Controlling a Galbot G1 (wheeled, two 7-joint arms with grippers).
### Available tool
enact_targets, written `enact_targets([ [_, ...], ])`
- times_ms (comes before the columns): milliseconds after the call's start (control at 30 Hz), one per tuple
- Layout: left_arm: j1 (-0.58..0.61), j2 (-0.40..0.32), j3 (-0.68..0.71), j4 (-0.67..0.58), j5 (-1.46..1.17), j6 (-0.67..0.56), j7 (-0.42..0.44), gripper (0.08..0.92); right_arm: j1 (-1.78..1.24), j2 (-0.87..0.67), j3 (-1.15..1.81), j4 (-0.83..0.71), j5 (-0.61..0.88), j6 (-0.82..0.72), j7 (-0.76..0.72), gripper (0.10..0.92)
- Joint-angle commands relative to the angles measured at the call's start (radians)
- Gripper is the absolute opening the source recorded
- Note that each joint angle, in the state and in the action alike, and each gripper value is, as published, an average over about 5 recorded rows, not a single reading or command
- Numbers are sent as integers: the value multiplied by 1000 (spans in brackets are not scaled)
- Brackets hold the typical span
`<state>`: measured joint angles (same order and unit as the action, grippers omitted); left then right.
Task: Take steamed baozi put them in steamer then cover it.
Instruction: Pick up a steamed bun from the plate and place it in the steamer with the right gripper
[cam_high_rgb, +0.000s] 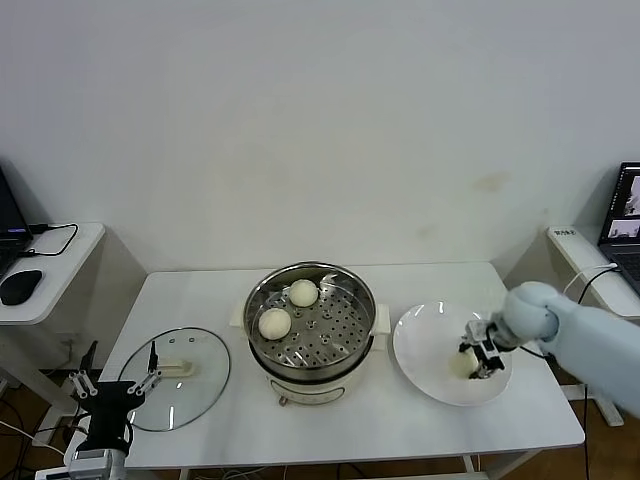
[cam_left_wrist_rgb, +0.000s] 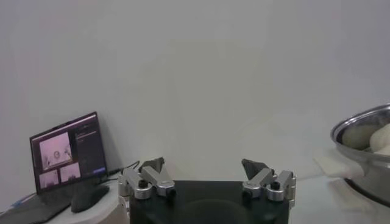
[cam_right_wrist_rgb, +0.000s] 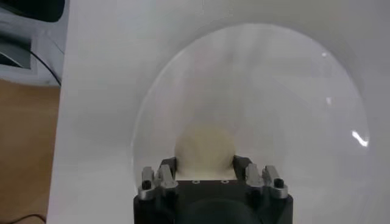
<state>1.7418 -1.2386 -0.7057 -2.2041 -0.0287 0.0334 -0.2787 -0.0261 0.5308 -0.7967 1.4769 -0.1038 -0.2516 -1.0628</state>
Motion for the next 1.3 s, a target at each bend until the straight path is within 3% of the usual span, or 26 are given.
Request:
enact_targets([
  [33,2,3,0,-3,-2,0,0,823,258,1,-46,8,134,-11,-17,577],
  [367,3,10,0,-16,-3,1,-1,823,571,245,-216,-69,245,-16,5,585],
  [733,3,1,-18,-12,-8,0,-2,823,587,537,-340,-38,316,48,75,585],
  [1000,2,-19,-35,-19,-11,0,-2,823,536,682,-427,-66,239,176,84,585],
  [1300,7,-30,-56,-28,-17,0,-3,823,489,722,-489,-88,124,392,51,585],
])
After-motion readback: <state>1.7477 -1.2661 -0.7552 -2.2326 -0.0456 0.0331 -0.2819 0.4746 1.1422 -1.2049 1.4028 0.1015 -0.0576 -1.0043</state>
